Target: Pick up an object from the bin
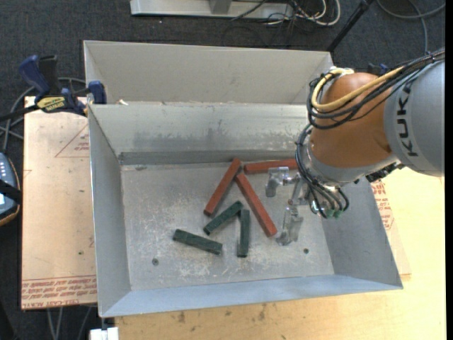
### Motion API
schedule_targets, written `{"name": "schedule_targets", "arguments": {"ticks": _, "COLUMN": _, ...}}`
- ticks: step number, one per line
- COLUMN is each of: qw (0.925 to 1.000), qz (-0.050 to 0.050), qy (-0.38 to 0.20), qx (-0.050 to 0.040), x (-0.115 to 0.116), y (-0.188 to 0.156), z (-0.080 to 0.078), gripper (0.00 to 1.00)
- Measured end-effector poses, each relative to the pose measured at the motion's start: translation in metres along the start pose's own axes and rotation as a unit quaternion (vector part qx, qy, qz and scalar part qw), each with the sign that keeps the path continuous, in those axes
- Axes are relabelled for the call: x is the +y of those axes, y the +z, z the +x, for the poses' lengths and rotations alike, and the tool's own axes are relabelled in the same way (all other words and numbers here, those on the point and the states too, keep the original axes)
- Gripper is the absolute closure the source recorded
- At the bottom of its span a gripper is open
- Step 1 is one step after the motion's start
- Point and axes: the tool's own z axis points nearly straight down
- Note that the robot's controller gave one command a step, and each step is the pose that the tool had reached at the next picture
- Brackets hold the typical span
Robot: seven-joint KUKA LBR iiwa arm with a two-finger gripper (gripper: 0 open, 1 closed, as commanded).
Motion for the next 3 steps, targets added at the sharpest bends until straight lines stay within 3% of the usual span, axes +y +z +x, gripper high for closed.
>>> {"name": "schedule_targets", "arguments": {"ticks": 1, "qw": 0.9985, "qz": -0.001, "qy": 0.055, "qx": -0.0008, "x": 0.033, "y": 0.104, "z": -0.037, "gripper": 0.0}}
{"name": "schedule_targets", "arguments": {"ticks": 2, "qw": 0.9975, "qz": -0.001, "qy": -0.07, "qx": -0.0061, "x": 0.106, "y": 0.107, "z": -0.08, "gripper": 0.0}}
{"name": "schedule_targets", "arguments": {"ticks": 3, "qw": 0.9976, "qz": 0.0, "qy": -0.069, "qx": -0.0049, "x": 0.104, "y": 0.106, "z": -0.08, "gripper": 1.0}}
